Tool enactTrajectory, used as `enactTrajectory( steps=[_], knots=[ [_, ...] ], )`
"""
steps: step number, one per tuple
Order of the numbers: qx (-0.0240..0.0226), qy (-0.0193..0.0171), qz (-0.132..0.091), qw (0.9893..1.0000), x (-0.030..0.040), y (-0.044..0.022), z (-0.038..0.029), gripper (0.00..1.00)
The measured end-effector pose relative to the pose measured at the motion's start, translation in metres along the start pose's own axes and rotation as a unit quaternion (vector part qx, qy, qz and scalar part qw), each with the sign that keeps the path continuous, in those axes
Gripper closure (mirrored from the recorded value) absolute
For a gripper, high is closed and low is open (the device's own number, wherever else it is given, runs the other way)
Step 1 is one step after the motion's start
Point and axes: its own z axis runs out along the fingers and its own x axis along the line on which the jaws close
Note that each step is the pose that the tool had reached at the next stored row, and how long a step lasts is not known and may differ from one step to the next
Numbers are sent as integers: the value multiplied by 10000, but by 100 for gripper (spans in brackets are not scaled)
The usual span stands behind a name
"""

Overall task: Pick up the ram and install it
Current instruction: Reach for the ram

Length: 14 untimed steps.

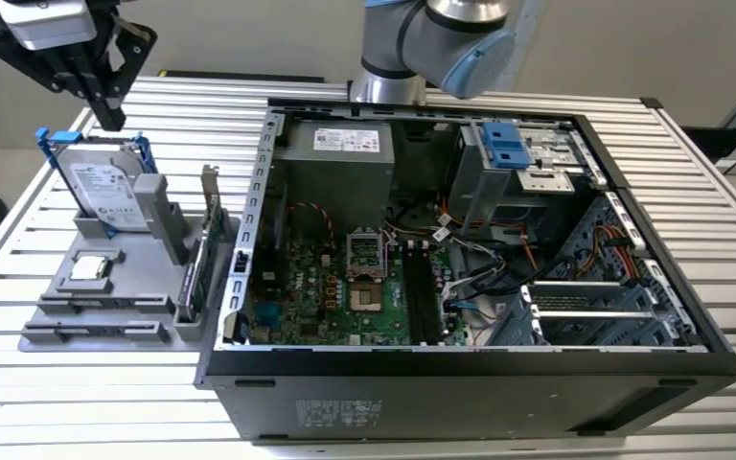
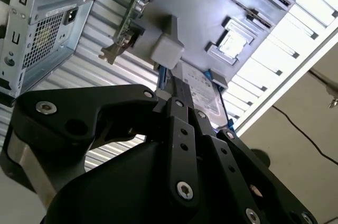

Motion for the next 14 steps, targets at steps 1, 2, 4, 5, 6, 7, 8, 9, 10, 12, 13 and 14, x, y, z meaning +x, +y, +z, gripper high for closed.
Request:
enactTrajectory(
  steps=[1,2,4,5,6,7,8,9,10,12,13,14],
  knots=[
    [0,0,0,10000,-1,-33,0,100],
    [0,2,1,10000,-2,-73,0,100],
    [1,8,0,10000,-4,-164,-1,100],
    [1,11,0,10000,-5,-211,-2,100],
    [1,12,0,10000,-6,-256,-3,100],
    [0,13,1,10000,-6,-302,-4,100],
    [1,15,1,10000,-7,-347,-5,100],
    [1,16,0,10000,-8,-393,-6,100],
    [1,17,0,10000,-9,-438,-7,100],
    [1,19,1,10000,-10,-529,-10,100],
    [1,19,1,10000,-11,-572,-10,100],
    [1,20,1,10000,-12,-618,-12,100]
  ],
)
